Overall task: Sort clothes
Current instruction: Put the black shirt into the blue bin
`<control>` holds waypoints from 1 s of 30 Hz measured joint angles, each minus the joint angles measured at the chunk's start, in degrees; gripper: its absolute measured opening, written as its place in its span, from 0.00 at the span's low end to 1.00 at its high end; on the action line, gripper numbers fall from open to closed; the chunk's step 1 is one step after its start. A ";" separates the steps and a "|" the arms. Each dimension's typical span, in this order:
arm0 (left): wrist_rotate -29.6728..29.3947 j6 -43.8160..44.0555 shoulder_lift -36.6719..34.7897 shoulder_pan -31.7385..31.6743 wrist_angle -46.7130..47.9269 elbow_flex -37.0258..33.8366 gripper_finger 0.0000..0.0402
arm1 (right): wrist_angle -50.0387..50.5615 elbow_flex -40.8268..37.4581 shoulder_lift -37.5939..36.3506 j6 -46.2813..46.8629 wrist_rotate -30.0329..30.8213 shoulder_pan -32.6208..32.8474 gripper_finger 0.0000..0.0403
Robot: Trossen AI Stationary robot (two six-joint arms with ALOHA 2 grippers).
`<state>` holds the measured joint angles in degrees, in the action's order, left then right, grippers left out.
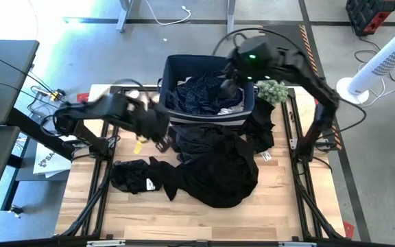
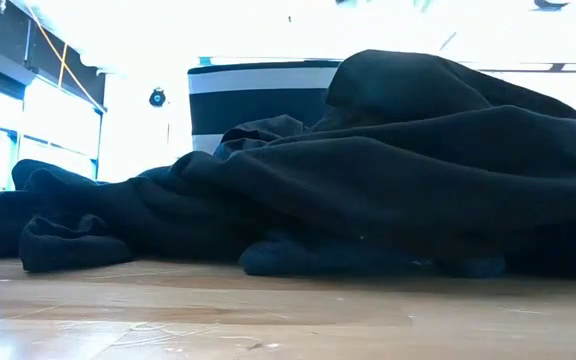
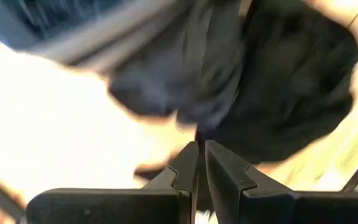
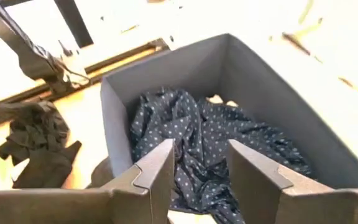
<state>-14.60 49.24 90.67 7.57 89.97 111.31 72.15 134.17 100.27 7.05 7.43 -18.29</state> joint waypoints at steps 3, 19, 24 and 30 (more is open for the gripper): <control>7.23 1.26 0.02 0.00 -0.02 -9.82 0.08 | 0.31 0.00 -2.71 0.00 3.26 2.17 0.36; 34.72 13.46 0.04 4.13 -24.71 -61.10 0.57 | 14.73 -0.02 -5.14 0.05 6.12 8.54 0.36; 37.18 17.47 0.04 5.31 -41.17 -69.82 0.59 | 14.94 -0.03 -5.11 -1.08 9.05 9.92 0.36; 34.81 21.22 -0.43 3.81 -43.61 -70.86 0.22 | 11.27 -0.04 -5.11 -1.33 11.53 10.09 0.36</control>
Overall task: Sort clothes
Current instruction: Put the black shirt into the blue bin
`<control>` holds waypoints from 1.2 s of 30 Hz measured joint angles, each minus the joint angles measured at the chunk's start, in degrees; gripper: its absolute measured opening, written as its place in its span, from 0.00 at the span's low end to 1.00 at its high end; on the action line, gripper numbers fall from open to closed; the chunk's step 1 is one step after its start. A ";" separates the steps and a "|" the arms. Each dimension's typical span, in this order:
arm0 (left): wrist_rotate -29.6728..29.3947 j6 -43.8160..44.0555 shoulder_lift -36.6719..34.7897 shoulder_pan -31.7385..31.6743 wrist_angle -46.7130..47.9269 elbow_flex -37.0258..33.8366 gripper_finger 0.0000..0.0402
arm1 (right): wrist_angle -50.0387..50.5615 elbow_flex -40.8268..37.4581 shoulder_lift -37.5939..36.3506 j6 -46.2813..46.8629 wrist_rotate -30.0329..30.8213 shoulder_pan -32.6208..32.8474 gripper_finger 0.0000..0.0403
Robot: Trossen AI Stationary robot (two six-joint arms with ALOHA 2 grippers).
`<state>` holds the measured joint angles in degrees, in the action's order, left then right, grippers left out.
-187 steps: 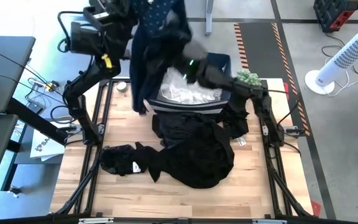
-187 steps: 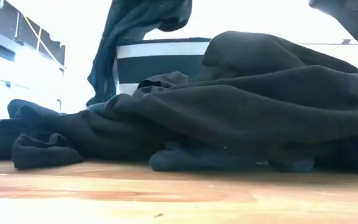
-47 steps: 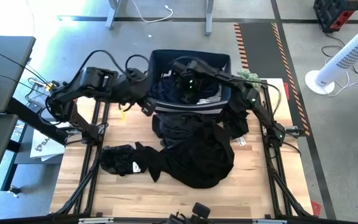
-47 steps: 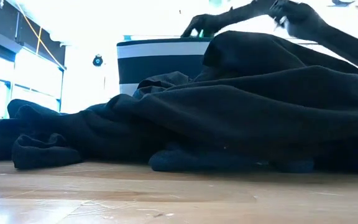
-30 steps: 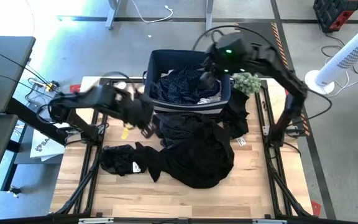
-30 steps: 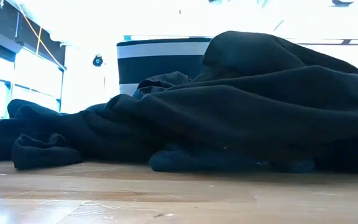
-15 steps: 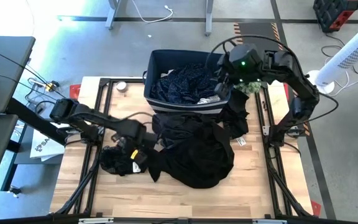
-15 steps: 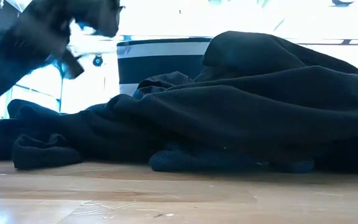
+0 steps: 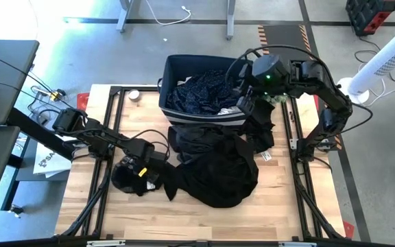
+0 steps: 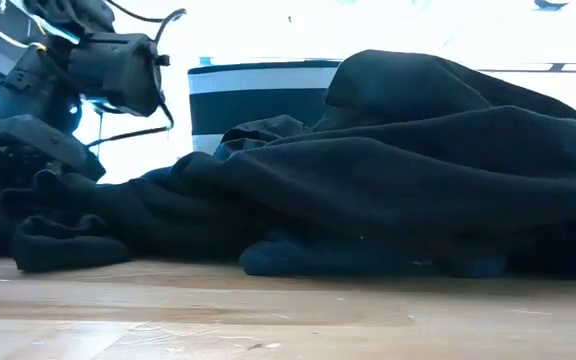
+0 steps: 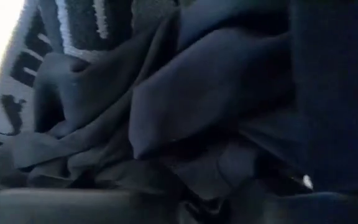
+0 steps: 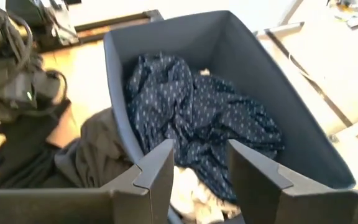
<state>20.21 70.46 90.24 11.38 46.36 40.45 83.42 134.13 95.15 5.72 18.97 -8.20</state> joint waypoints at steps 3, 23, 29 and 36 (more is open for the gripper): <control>-6.06 -4.94 -1.83 -0.58 5.29 3.38 0.05 | -2.71 0.00 0.00 -0.50 0.06 -0.01 0.36; -61.24 -25.22 -24.78 -12.27 13.23 62.83 0.04 | -20.94 0.01 0.02 -6.47 -0.31 -0.05 0.36; -55.87 -57.38 -22.20 -19.14 -25.64 65.61 0.04 | -20.27 0.01 -0.17 -5.73 -0.29 0.35 0.36; -41.90 -58.64 -13.56 -30.87 -42.09 65.57 0.04 | -19.52 0.02 -4.26 -5.62 -0.31 1.35 0.36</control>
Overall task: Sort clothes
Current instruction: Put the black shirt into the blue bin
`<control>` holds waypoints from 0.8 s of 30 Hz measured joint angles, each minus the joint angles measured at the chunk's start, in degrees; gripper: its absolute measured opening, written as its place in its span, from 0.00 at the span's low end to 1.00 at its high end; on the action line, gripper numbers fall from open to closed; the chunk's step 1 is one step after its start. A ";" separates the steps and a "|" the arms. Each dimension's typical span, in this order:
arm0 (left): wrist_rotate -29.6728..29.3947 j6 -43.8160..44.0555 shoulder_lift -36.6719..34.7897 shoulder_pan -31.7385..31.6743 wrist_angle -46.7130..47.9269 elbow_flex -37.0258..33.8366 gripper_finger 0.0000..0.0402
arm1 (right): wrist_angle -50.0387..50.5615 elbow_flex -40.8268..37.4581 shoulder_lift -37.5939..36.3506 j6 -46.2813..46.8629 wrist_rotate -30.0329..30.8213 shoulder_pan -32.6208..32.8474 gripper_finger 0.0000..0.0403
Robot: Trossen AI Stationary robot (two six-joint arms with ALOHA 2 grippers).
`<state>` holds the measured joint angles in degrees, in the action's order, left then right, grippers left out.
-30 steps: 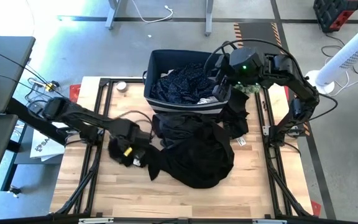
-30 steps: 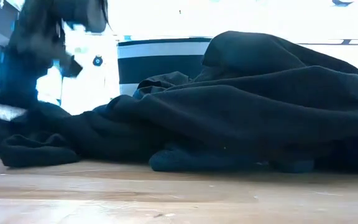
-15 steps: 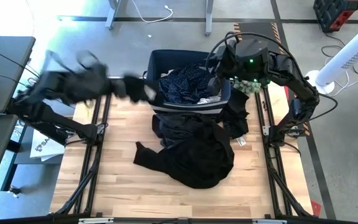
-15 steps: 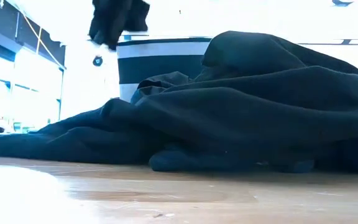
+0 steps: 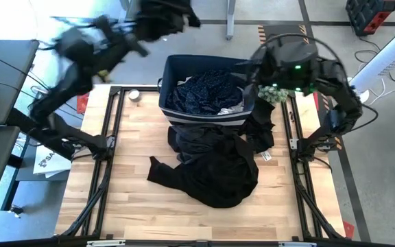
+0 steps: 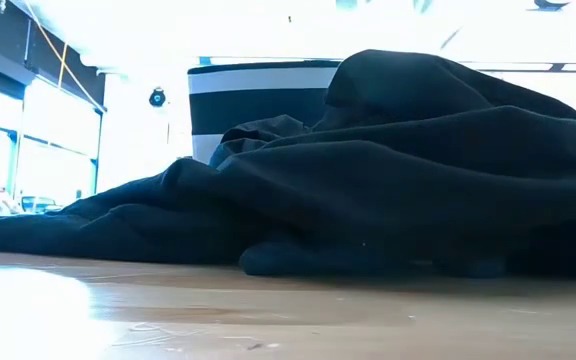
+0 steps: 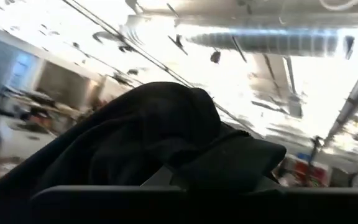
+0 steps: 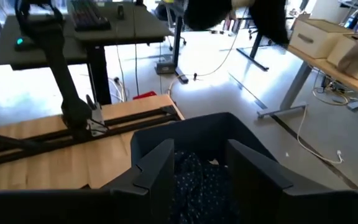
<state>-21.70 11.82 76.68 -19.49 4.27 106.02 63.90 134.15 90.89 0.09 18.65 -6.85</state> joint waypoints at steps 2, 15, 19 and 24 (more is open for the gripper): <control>6.51 3.79 3.89 -3.27 -0.19 0.00 0.04 | 0.81 0.02 -1.51 1.17 0.02 -0.04 0.36; 30.02 13.91 26.47 -8.53 35.38 -0.28 0.24 | 13.32 0.03 -7.24 11.37 5.10 -0.17 0.36; 41.43 18.45 27.45 -9.07 36.15 -0.11 0.39 | 14.34 0.04 -6.13 11.56 5.28 -0.29 0.36; 40.21 19.62 22.12 -8.45 36.06 -0.13 0.49 | 14.31 0.04 -2.40 9.21 -1.74 -2.36 0.36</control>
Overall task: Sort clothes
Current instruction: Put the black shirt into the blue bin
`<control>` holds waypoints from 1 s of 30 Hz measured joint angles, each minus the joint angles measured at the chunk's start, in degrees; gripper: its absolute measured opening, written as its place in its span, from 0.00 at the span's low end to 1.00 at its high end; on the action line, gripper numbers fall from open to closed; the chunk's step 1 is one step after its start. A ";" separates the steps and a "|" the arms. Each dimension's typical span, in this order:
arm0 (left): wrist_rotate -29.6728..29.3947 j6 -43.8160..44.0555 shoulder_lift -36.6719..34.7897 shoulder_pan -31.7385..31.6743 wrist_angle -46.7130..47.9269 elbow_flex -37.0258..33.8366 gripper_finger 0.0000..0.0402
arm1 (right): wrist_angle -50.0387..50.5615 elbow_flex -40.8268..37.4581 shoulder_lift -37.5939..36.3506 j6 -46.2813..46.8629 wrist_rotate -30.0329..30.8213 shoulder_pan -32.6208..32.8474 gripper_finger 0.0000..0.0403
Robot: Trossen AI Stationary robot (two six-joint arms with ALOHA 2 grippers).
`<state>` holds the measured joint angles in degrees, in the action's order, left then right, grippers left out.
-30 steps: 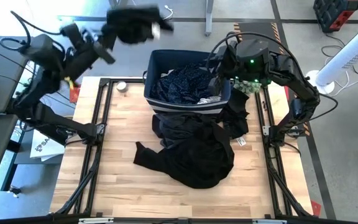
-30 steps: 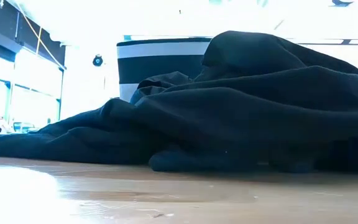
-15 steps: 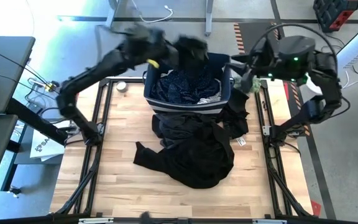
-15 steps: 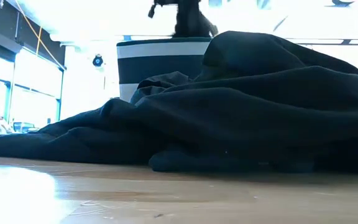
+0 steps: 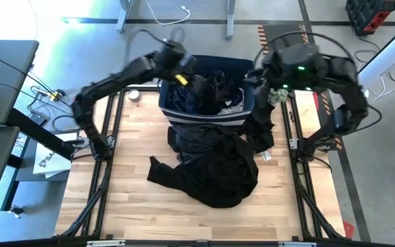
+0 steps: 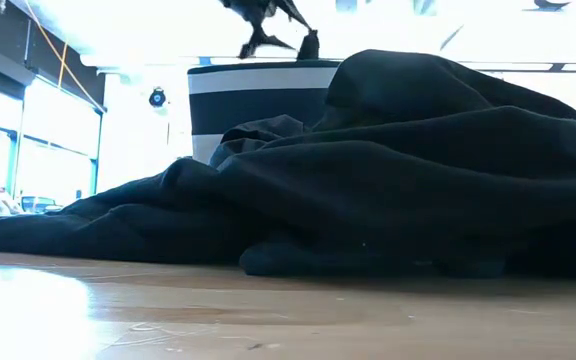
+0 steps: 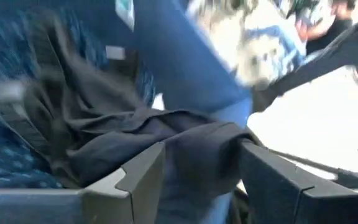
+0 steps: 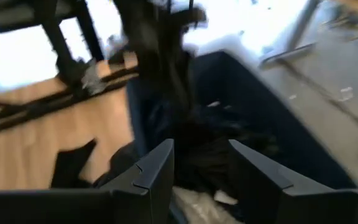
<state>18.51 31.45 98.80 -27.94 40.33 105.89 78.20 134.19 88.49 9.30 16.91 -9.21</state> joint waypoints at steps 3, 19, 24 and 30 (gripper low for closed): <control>-6.44 -0.08 -6.23 1.23 0.40 0.21 0.50 | -0.01 0.00 3.74 -2.65 -7.33 -2.52 0.36; -33.22 5.64 -26.43 14.42 19.24 0.07 0.48 | 4.70 -0.02 42.81 -11.71 -24.59 -18.00 0.36; -41.77 10.28 -27.04 20.97 23.23 0.07 0.48 | 5.94 0.24 53.73 -10.33 -22.83 -19.26 0.36; -45.72 11.97 -26.83 26.63 23.39 -1.74 0.48 | 5.31 0.71 54.02 -11.75 -21.96 -19.52 0.36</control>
<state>-27.21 43.42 71.98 -1.32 63.73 104.15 83.51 134.90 142.51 -2.45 -5.04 -28.73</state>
